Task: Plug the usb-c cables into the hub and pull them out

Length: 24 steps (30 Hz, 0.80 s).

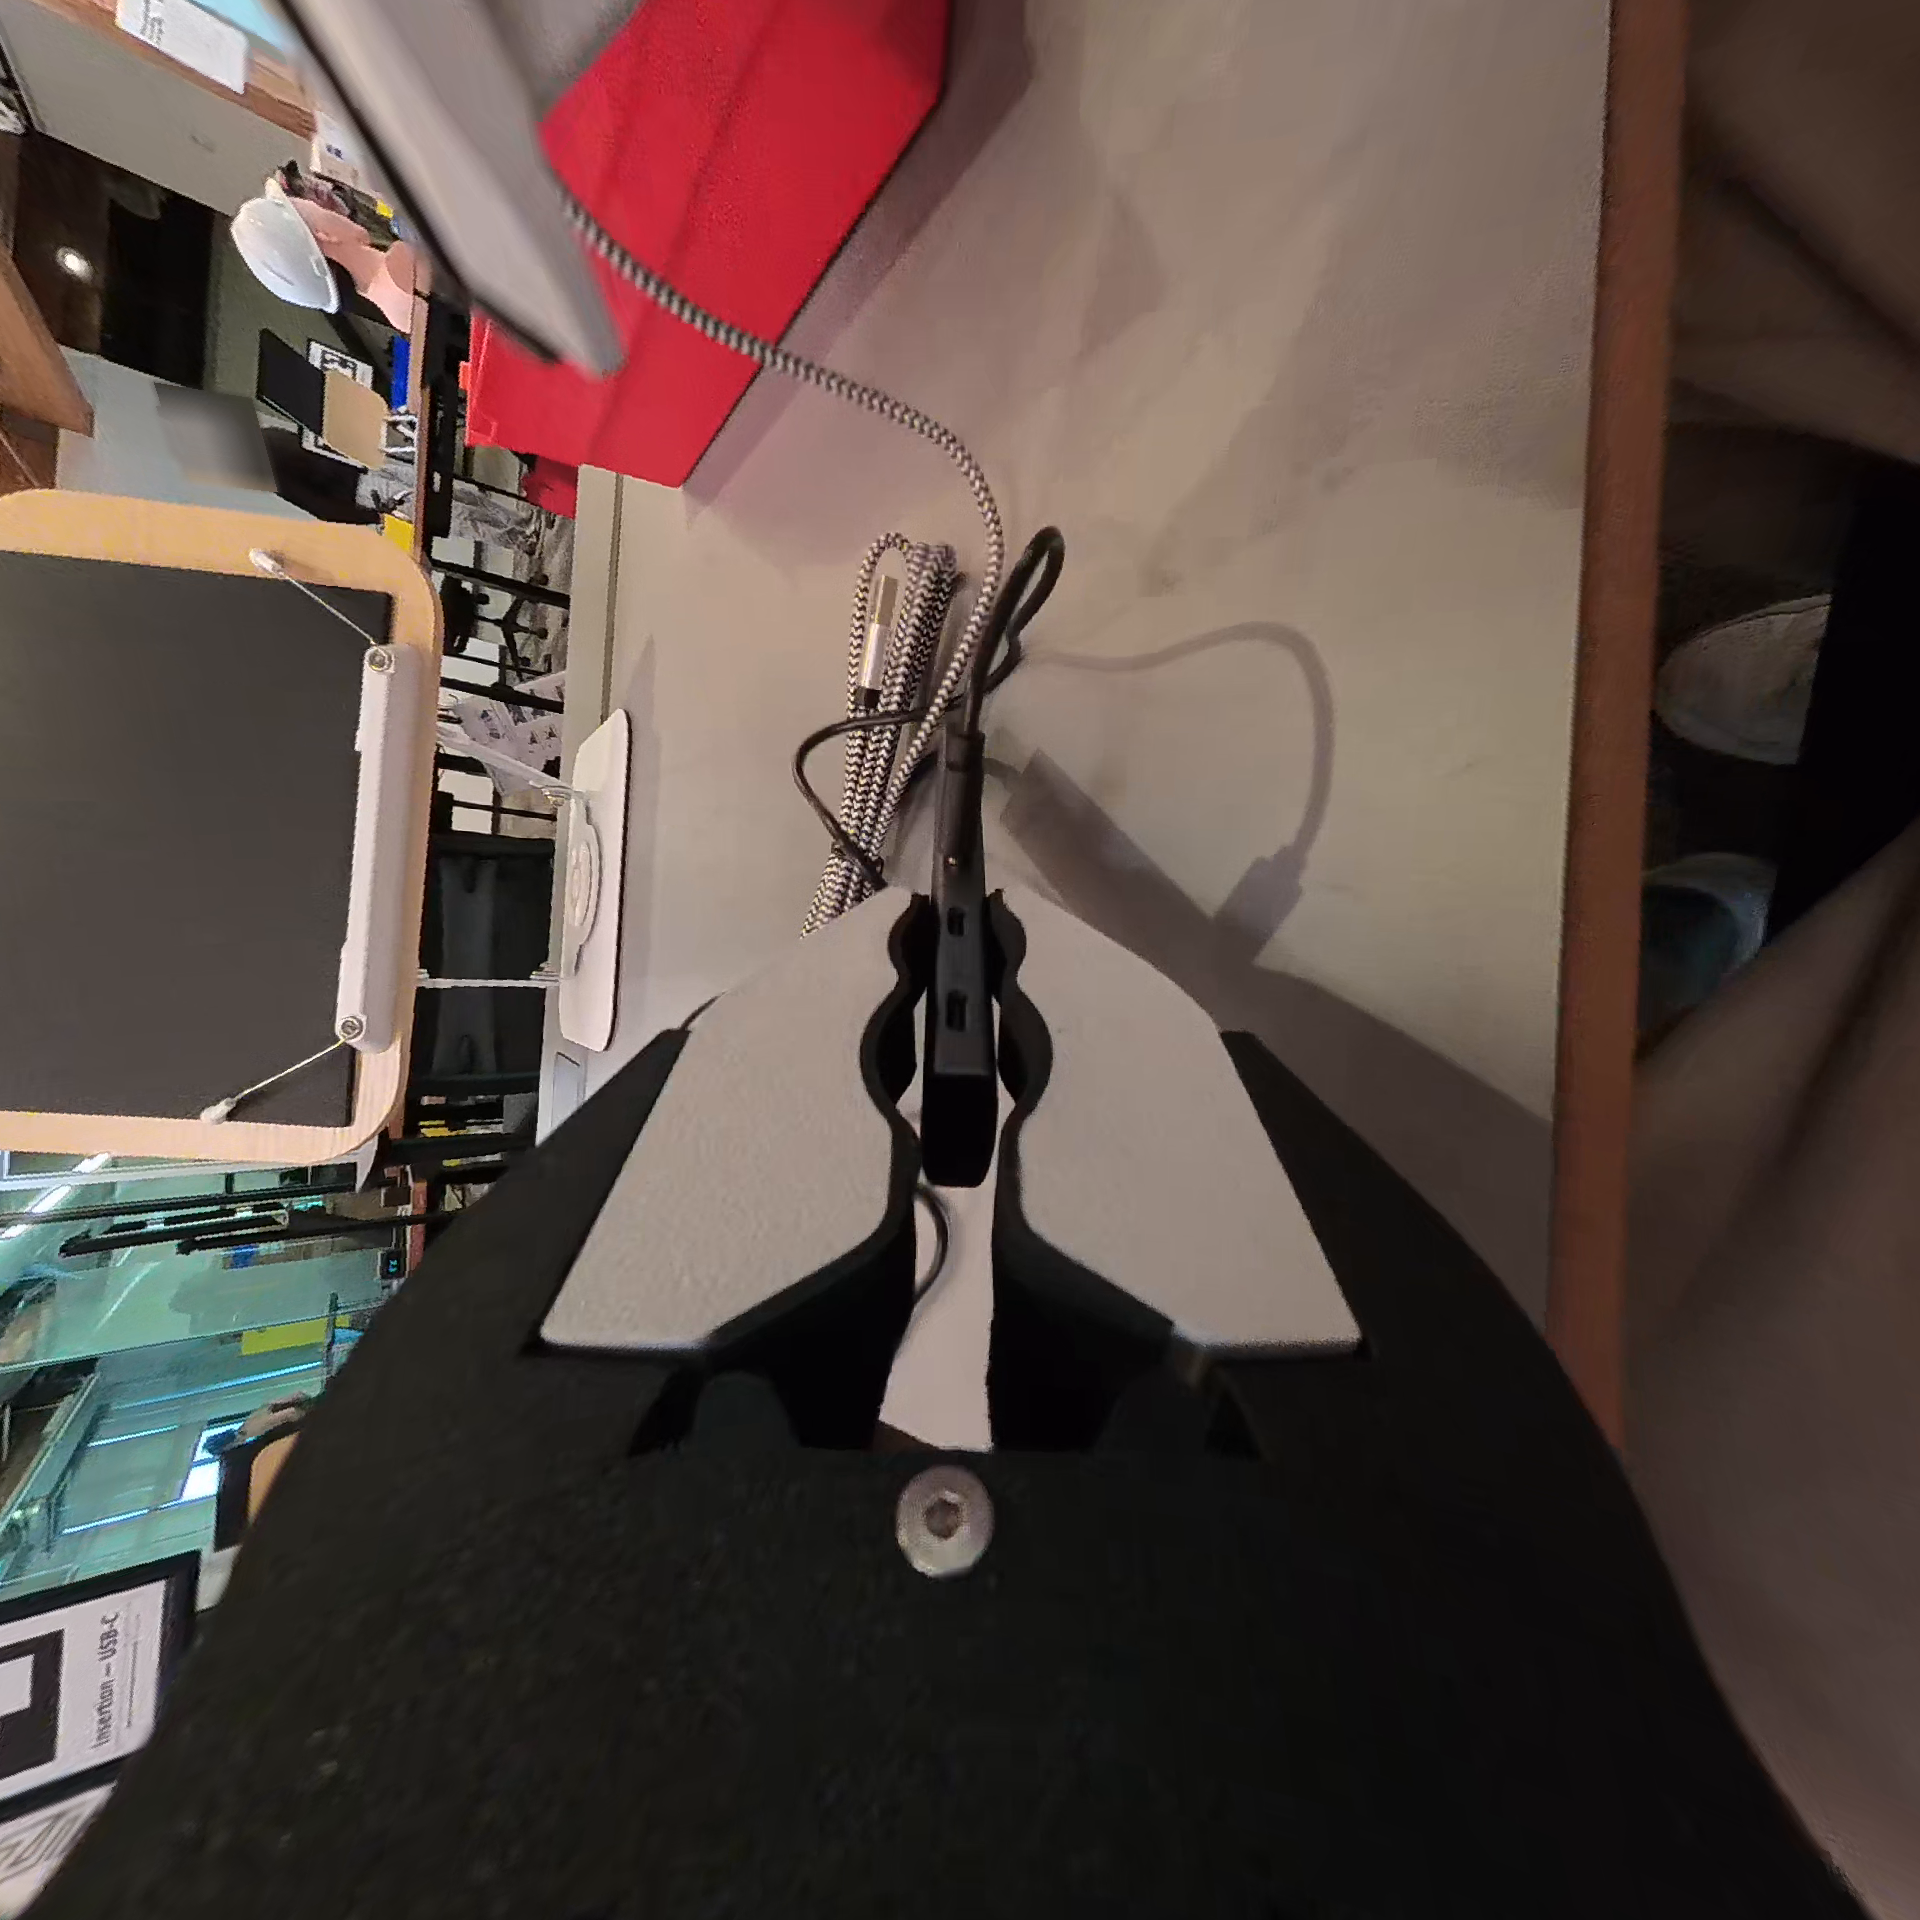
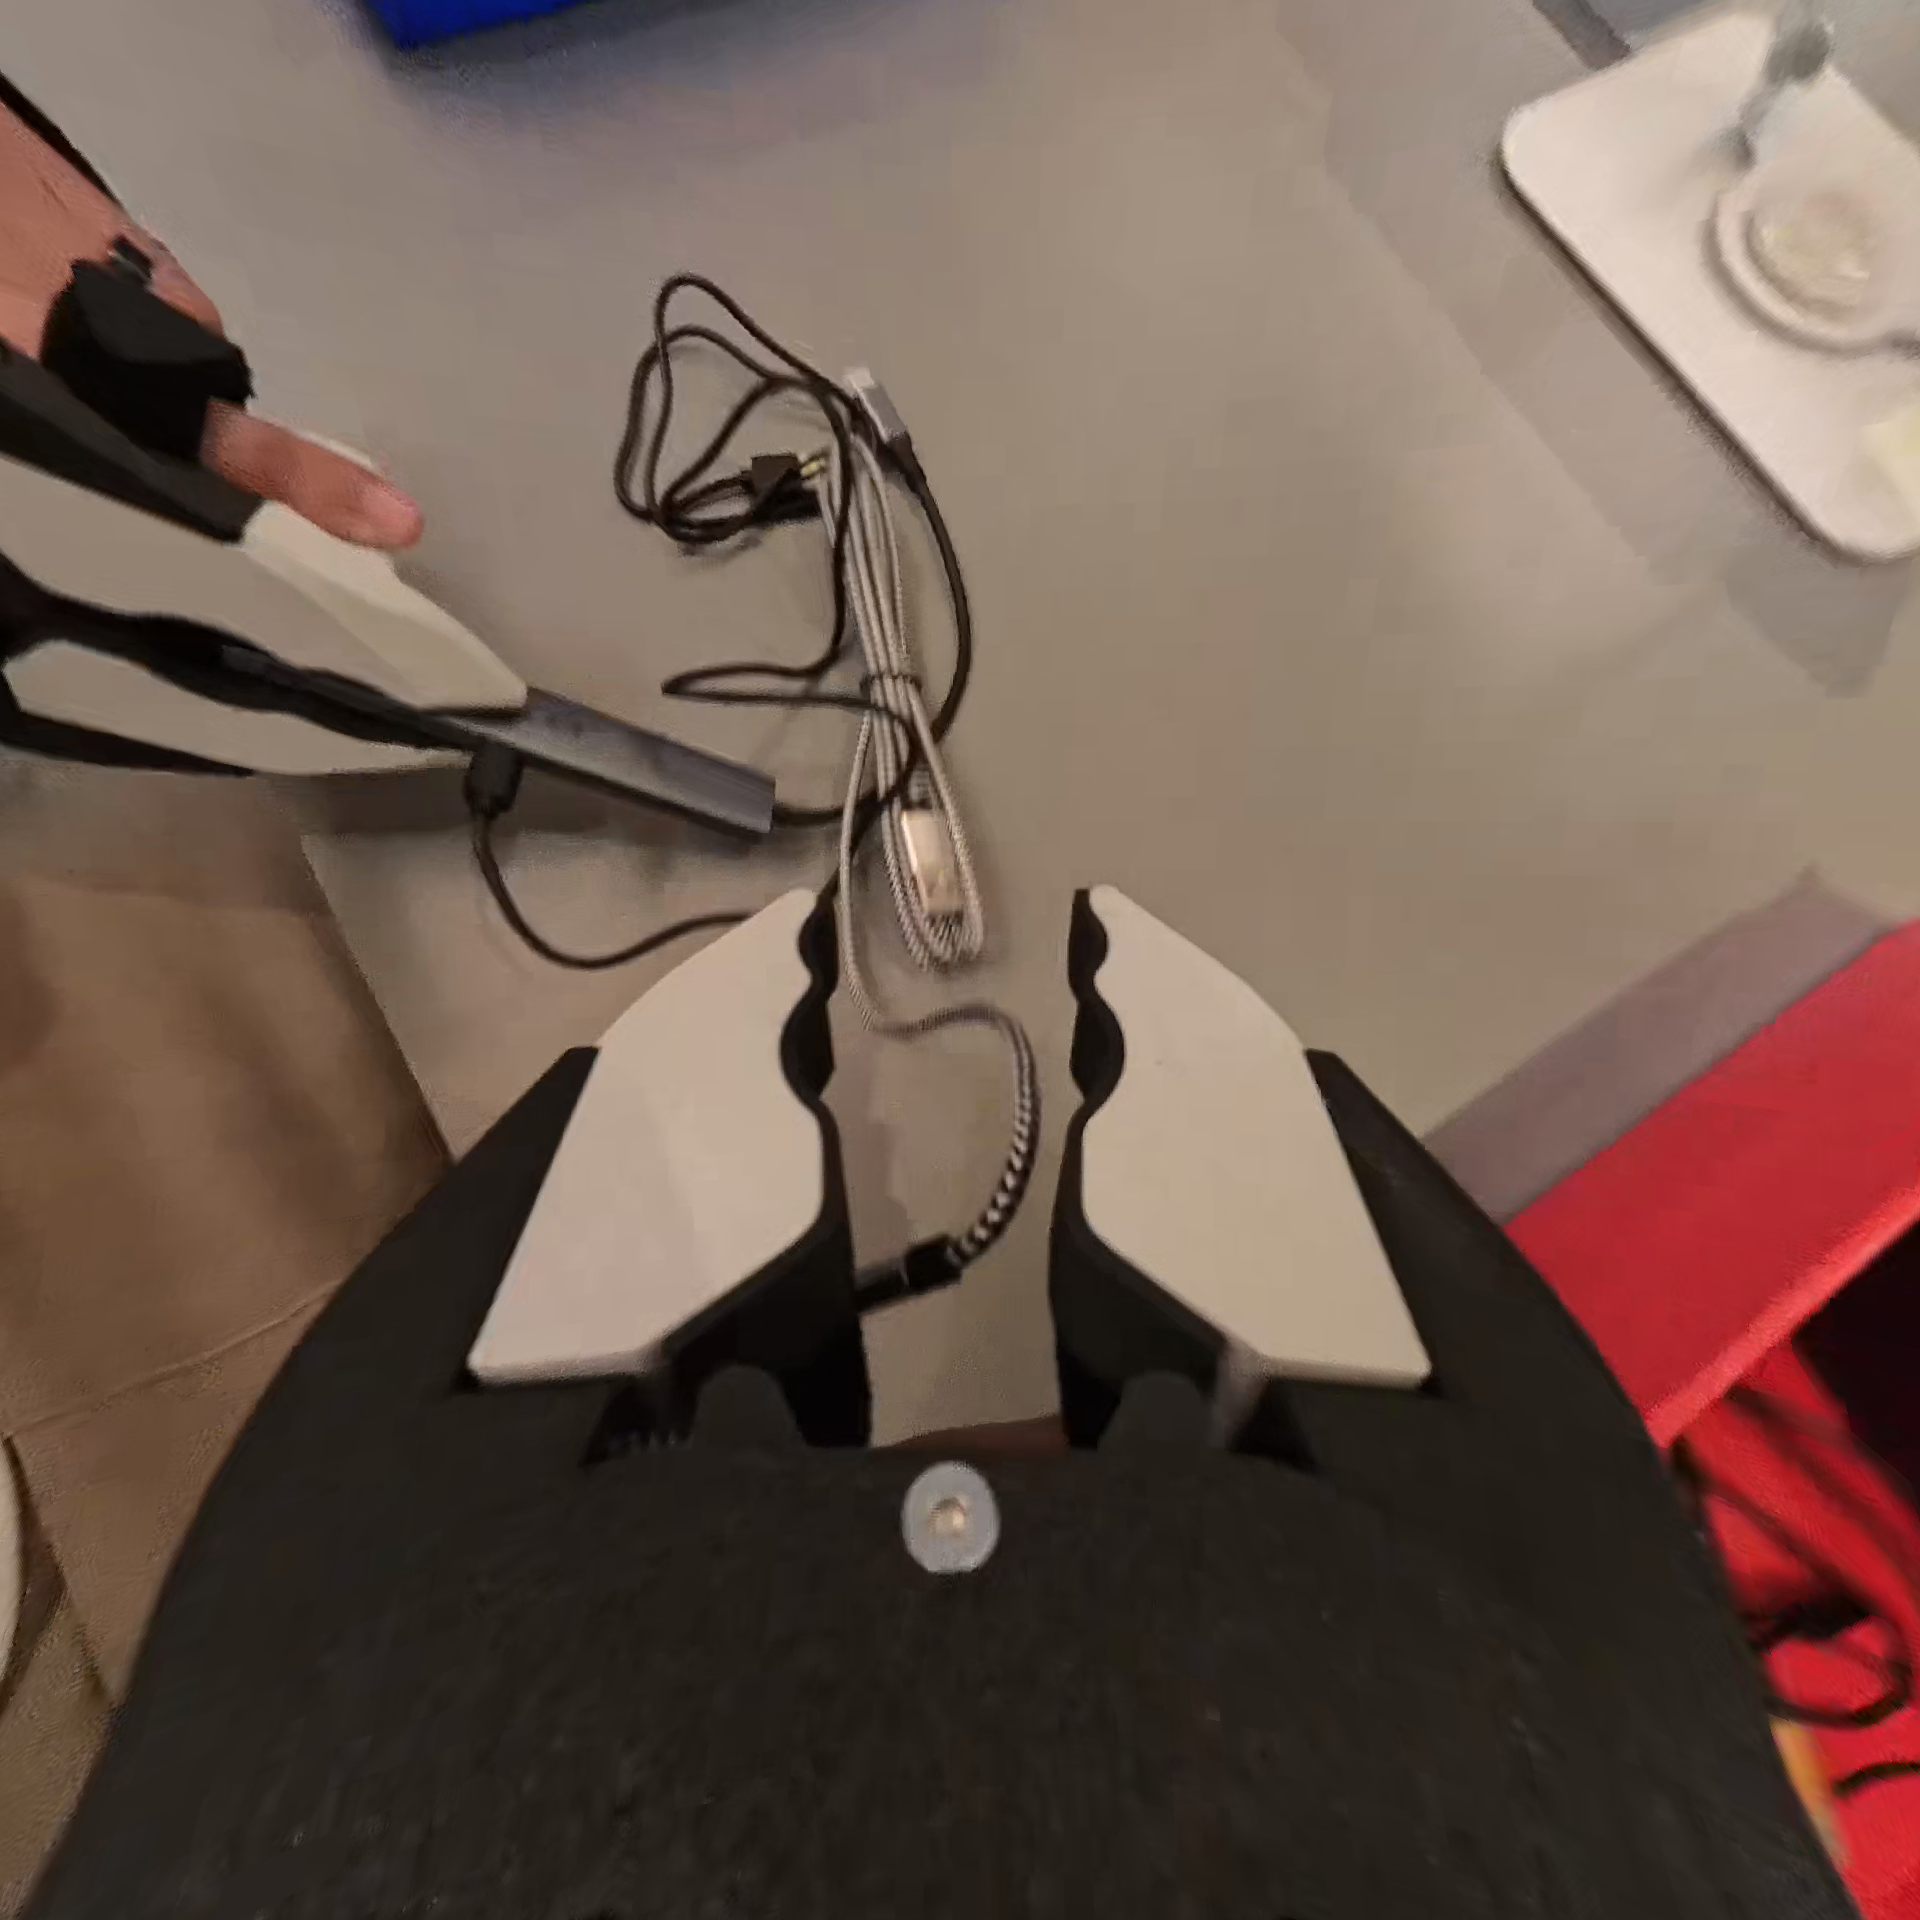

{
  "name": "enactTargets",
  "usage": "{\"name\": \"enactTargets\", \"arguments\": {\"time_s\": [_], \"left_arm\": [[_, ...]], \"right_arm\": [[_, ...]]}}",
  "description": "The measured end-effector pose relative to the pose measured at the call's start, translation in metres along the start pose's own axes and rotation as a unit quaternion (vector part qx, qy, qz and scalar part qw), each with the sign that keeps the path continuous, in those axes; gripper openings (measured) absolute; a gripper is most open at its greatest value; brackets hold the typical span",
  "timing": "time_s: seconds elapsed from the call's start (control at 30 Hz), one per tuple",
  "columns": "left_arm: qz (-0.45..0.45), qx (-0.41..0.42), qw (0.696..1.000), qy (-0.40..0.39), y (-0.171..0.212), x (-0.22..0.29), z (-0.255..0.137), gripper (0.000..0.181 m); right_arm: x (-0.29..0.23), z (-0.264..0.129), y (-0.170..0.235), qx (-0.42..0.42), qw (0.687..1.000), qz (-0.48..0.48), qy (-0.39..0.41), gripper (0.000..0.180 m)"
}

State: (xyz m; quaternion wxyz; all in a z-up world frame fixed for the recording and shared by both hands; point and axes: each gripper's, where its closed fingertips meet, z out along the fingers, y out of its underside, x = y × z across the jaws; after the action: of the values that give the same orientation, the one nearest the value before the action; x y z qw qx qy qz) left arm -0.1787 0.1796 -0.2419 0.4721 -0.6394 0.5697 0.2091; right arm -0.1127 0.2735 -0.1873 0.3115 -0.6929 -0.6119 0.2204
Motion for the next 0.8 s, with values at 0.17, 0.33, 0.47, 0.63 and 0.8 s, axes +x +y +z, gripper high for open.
{"name": "enactTargets", "arguments": {"time_s": [0.17,0.33,0.47,0.63,0.8], "left_arm": [[-0.002,0.002,1.000,0.002,0.002,0.002,0.000,0.009],[-0.014,0.007,1.000,0.006,0.002,0.003,0.001,0.009],[-0.010,0.003,1.000,0.004,0.004,0.004,-0.001,0.010],[-0.027,-0.008,1.000,0.007,0.010,0.005,-0.001,0.009],[-0.033,-0.031,0.999,0.009,0.021,0.004,-0.001,0.009]], "right_arm": [[-0.004,0.045,-0.054,-0.035,0.994,-0.048,-0.089,0.041],[-0.022,0.112,-0.011,-0.203,0.961,-0.064,-0.177,0.034],[-0.015,0.131,0.003,-0.233,0.959,-0.091,-0.131,0.027],[-0.005,0.122,0.002,-0.240,0.960,-0.114,-0.087,0.014],[0.035,0.058,-0.052,-0.130,0.989,-0.057,-0.038,0.012]]}}
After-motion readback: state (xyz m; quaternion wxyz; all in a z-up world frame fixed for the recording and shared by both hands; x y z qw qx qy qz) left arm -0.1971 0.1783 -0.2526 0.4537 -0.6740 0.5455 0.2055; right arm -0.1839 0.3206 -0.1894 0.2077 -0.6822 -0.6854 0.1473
